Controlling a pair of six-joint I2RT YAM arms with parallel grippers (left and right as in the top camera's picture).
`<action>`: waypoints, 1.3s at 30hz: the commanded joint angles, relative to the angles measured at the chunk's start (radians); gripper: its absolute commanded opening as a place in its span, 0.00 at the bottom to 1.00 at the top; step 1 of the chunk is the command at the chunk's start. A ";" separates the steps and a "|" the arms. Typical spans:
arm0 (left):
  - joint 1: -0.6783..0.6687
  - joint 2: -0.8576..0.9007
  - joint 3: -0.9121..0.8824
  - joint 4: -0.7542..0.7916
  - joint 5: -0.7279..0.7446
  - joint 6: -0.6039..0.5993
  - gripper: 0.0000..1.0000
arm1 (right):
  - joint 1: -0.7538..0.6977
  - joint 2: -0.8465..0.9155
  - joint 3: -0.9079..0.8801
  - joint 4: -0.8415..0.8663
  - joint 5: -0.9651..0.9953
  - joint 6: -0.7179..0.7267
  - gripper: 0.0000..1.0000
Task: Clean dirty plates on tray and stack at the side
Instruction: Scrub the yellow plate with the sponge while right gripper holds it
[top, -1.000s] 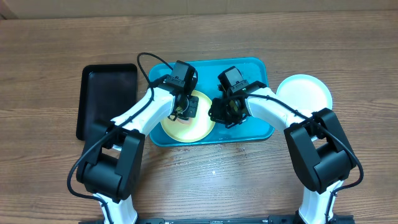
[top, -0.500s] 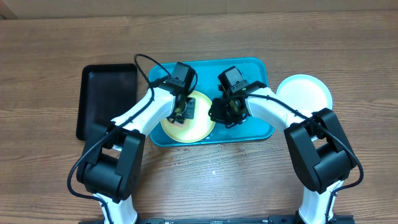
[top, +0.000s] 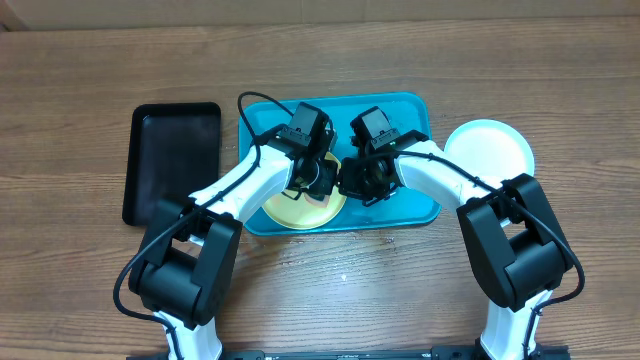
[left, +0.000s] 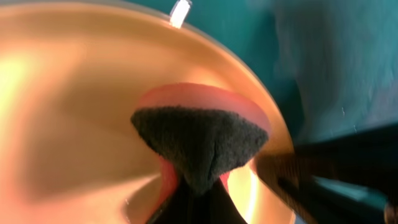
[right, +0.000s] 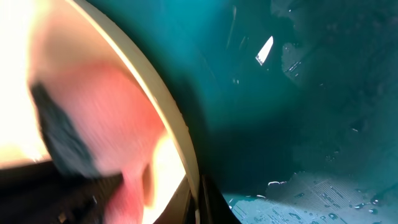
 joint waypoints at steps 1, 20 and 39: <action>-0.006 0.008 -0.001 0.023 -0.130 -0.003 0.04 | 0.010 0.022 -0.013 -0.001 -0.002 -0.007 0.04; -0.006 0.010 -0.010 -0.222 -0.042 -0.106 0.04 | 0.010 0.022 -0.013 0.000 -0.001 -0.007 0.04; 0.001 0.010 -0.002 0.066 -0.406 -0.112 0.04 | 0.010 0.022 -0.013 -0.001 -0.001 -0.007 0.04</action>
